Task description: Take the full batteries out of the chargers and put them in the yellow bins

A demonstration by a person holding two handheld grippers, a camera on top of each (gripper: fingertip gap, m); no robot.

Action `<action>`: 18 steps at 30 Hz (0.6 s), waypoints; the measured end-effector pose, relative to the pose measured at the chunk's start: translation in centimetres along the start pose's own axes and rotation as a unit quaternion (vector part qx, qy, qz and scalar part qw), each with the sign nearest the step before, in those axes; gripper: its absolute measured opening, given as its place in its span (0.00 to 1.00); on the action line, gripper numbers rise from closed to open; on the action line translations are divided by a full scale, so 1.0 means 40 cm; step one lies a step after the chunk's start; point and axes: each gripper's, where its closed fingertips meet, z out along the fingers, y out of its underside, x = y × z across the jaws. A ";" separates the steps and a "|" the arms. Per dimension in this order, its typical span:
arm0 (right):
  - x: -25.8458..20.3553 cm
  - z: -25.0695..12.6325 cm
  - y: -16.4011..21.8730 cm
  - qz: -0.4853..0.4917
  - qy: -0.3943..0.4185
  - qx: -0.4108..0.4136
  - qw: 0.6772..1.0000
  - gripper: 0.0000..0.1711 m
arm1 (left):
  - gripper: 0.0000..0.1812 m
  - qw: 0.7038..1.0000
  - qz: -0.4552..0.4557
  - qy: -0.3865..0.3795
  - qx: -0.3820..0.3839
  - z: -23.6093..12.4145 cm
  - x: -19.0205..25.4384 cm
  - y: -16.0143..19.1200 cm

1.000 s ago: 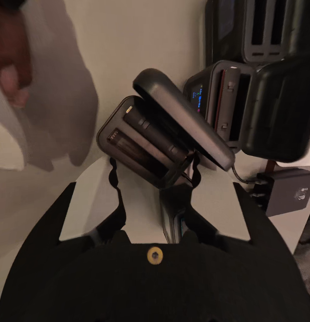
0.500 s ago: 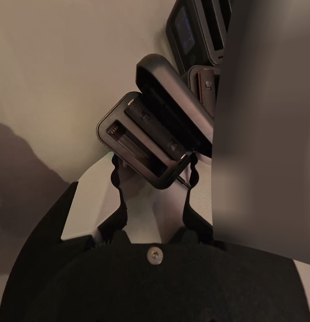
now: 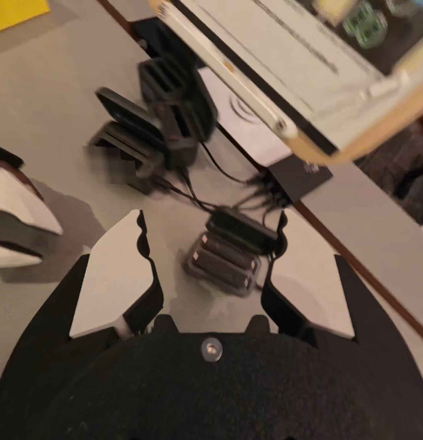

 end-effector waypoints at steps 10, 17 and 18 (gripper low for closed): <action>0.036 0.066 0.250 0.164 0.041 -0.020 0.985 0.60 | 0.28 0.994 -0.059 -0.087 -0.013 0.056 -0.053 0.018; -0.024 0.070 0.241 0.170 0.037 -0.008 0.985 0.54 | 0.34 0.991 -0.070 -0.107 -0.031 0.062 -0.069 0.046; -0.049 0.065 0.236 0.172 0.025 -0.004 0.985 0.54 | 0.35 0.992 -0.068 -0.104 -0.036 0.064 -0.068 0.052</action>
